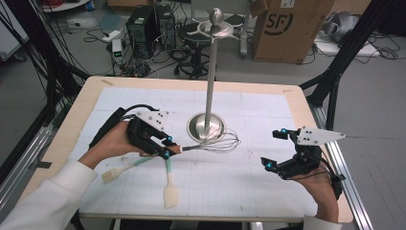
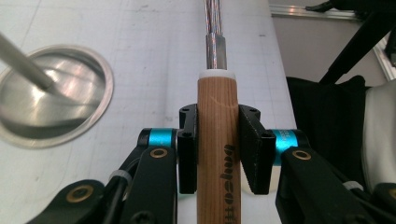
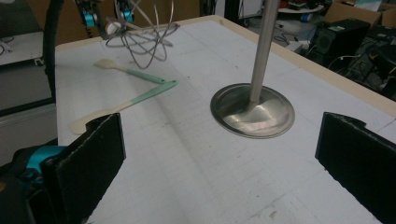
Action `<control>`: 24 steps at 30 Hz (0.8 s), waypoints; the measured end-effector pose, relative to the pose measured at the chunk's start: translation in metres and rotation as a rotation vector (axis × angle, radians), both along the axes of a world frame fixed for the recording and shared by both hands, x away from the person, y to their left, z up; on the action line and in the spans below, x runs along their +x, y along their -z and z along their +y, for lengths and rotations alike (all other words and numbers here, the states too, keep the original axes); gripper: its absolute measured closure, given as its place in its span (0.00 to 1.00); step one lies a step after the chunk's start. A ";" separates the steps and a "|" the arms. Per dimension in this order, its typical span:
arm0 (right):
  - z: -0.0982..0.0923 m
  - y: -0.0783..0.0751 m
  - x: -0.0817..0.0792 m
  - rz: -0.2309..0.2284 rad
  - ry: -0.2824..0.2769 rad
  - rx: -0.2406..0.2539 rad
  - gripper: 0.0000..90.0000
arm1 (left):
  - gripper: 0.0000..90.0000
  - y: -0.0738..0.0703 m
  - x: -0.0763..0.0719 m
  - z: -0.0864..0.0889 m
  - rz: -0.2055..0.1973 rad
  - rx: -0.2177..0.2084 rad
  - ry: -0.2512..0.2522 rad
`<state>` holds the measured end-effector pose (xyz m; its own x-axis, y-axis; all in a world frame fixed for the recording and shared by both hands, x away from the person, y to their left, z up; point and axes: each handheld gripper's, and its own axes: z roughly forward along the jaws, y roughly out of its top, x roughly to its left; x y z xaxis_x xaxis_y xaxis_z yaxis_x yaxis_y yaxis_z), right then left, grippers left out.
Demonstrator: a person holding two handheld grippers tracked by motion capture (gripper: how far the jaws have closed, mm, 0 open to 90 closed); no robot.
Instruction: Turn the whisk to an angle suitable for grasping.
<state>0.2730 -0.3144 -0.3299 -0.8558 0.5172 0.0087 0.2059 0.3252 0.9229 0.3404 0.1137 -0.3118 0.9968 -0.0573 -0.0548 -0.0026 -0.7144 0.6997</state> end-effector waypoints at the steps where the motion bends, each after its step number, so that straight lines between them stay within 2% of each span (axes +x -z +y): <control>1: -0.001 0.000 0.000 0.002 0.000 0.002 0.00 | 0.78 0.002 0.000 -0.004 0.003 -0.001 0.001; 3: -0.002 -0.001 -0.001 -0.001 0.003 0.008 0.00 | 0.78 0.005 0.002 -0.010 0.005 -0.004 0.002; 7: -0.005 -0.002 -0.003 -0.008 0.001 0.011 0.00 | 0.78 0.013 0.005 -0.021 0.016 -0.039 0.002; 10: -0.005 -0.002 -0.004 -0.008 -0.002 0.017 0.00 | 0.78 0.019 0.006 -0.029 -0.002 -0.047 0.005; 11: -0.006 -0.003 -0.004 -0.009 0.000 0.017 0.00 | 0.78 0.022 0.006 -0.032 0.004 -0.055 0.008; 19: -0.007 -0.004 -0.006 -0.012 -0.002 0.016 0.00 | 0.78 0.043 0.008 -0.054 0.043 -0.046 0.024; 24: -0.006 -0.004 -0.006 -0.014 0.003 0.015 0.00 | 0.78 0.058 0.009 -0.069 0.049 -0.028 0.031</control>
